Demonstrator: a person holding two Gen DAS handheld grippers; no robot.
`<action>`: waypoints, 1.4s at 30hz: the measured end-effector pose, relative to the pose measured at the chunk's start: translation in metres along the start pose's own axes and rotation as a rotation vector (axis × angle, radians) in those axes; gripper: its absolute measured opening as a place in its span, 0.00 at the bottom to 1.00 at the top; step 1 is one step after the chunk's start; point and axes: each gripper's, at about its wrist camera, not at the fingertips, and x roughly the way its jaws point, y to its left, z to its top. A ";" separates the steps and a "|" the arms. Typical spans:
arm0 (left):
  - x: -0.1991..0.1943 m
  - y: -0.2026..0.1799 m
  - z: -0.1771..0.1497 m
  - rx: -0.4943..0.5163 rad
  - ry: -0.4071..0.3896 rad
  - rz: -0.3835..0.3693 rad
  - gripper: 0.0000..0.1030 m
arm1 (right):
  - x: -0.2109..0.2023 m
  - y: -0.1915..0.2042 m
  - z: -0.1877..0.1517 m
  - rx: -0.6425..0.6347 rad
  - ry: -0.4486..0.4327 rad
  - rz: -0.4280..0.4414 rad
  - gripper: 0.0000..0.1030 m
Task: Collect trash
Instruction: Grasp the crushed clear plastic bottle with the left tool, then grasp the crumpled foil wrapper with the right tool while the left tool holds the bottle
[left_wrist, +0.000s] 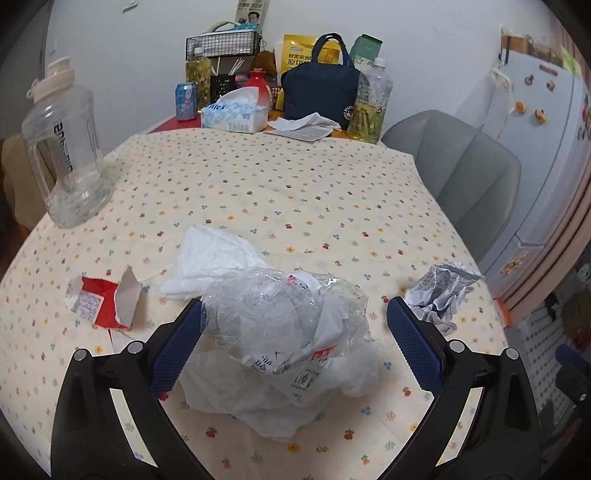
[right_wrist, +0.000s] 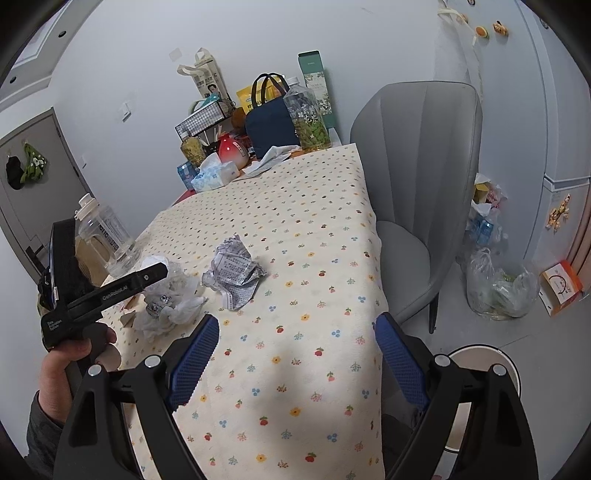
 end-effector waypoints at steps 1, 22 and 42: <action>0.001 -0.001 0.000 0.010 -0.001 0.013 0.94 | 0.001 0.000 0.001 0.002 0.002 0.000 0.83; -0.037 0.029 0.005 -0.050 -0.052 -0.044 0.81 | 0.018 0.032 0.015 -0.059 0.012 0.065 0.83; -0.083 0.112 0.002 -0.188 -0.136 0.034 0.81 | 0.119 0.085 0.050 -0.142 0.138 0.080 0.74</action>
